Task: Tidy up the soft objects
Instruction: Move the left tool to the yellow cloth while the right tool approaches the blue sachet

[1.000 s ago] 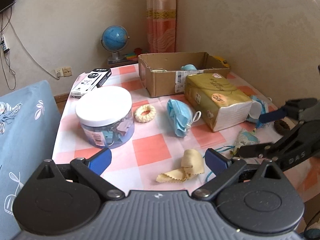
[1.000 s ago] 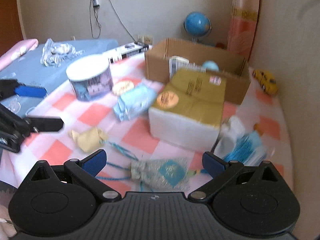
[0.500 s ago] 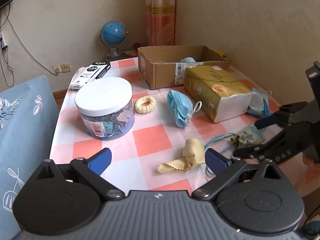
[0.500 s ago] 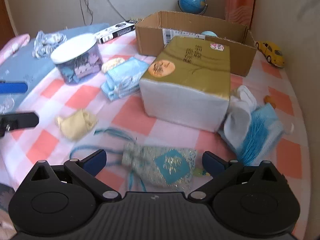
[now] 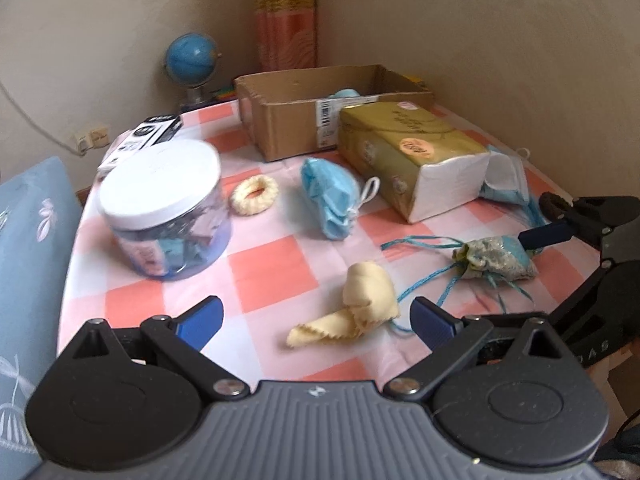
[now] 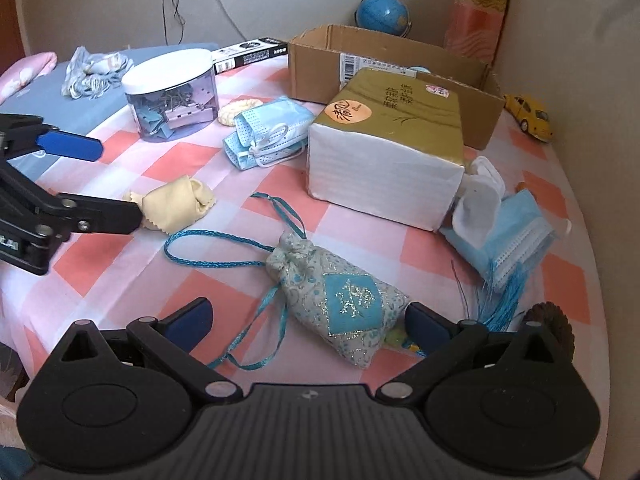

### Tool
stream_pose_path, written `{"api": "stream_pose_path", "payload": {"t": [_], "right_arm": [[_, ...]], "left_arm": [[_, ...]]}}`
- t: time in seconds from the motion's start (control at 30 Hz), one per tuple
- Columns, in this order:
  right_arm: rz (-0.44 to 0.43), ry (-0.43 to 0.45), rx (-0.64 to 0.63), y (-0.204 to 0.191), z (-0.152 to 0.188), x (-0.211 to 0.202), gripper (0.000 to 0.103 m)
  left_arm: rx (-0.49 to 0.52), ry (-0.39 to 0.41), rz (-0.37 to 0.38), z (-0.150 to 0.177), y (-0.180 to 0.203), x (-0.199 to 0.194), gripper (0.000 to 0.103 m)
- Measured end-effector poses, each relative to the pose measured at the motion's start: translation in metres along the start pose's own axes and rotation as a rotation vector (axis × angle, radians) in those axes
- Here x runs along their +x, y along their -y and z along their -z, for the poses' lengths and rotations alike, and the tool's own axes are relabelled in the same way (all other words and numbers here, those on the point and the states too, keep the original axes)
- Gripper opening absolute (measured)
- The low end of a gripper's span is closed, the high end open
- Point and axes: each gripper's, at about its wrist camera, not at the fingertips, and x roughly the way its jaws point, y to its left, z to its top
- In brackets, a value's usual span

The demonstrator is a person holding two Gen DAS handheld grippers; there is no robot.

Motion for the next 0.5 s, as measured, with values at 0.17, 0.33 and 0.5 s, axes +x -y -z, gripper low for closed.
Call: {"api": "stream_pose_path", "payload": {"t": [0.17,0.33,0.5], "right_arm": [[0.004,0.015,0.006,-0.001,0.002,-0.001,0.103],[0.006,0.023,0.009,-0.001,0.002,-0.001,0.103],[0.008,0.037,0.011,-0.001,0.005,-0.001,0.103]], "left_arm": [[0.007,0.005,0.037,-0.003,0.005,0.013,0.096],[0.005,-0.022,0.032,0.003,0.004,0.019,0.075],[-0.003,-0.037,0.016,0.010,-0.010,0.016,0.074]]}}
